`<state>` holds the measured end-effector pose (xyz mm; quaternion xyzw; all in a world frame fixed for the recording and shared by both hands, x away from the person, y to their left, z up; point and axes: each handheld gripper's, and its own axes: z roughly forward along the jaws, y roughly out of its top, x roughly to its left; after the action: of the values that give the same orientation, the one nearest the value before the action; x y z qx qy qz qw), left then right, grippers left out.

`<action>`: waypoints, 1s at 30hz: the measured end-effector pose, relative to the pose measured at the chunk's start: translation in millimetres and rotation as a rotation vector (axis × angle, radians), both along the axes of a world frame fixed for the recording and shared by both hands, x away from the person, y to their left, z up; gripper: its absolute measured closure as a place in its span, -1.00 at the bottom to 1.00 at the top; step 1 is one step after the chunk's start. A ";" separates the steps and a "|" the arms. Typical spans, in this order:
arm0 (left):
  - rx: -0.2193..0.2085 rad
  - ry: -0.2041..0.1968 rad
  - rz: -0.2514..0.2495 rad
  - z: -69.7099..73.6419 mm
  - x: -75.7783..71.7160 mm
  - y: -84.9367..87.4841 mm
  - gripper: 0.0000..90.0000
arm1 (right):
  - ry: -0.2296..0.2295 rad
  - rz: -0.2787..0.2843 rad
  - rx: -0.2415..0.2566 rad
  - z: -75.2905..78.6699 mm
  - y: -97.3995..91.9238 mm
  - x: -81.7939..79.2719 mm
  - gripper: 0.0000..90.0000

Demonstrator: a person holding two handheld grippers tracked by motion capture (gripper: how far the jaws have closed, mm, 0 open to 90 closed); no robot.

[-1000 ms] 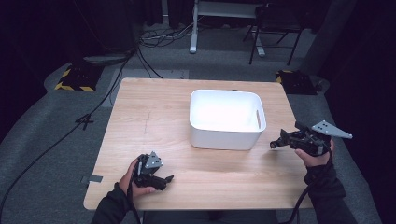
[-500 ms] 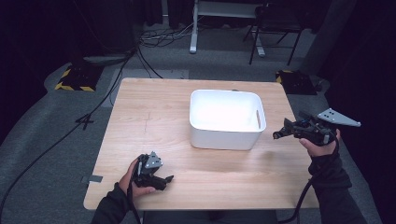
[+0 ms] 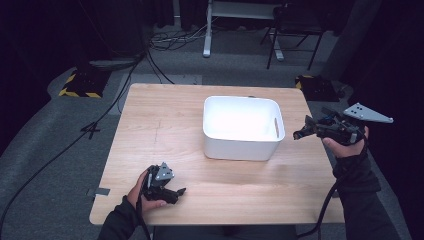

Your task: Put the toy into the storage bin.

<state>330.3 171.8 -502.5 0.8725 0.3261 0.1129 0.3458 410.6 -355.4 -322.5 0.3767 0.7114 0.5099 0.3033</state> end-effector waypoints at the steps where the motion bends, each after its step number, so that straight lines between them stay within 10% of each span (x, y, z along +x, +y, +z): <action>1: 0.000 0.000 0.000 0.0 0.0 0.0 -0.67 | -0.007 -0.001 0.002 4.4 2.4 0.5 -0.45; 30: 0.000 -0.001 0.001 -0.1 0.0 -0.1 -0.67 | -0.044 0.054 -0.002 37.5 24.9 12.3 -0.45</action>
<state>330.3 171.7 -502.6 0.8722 0.3265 0.1134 0.3461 422.9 -330.5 -285.0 0.3457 0.7149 0.5254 0.3057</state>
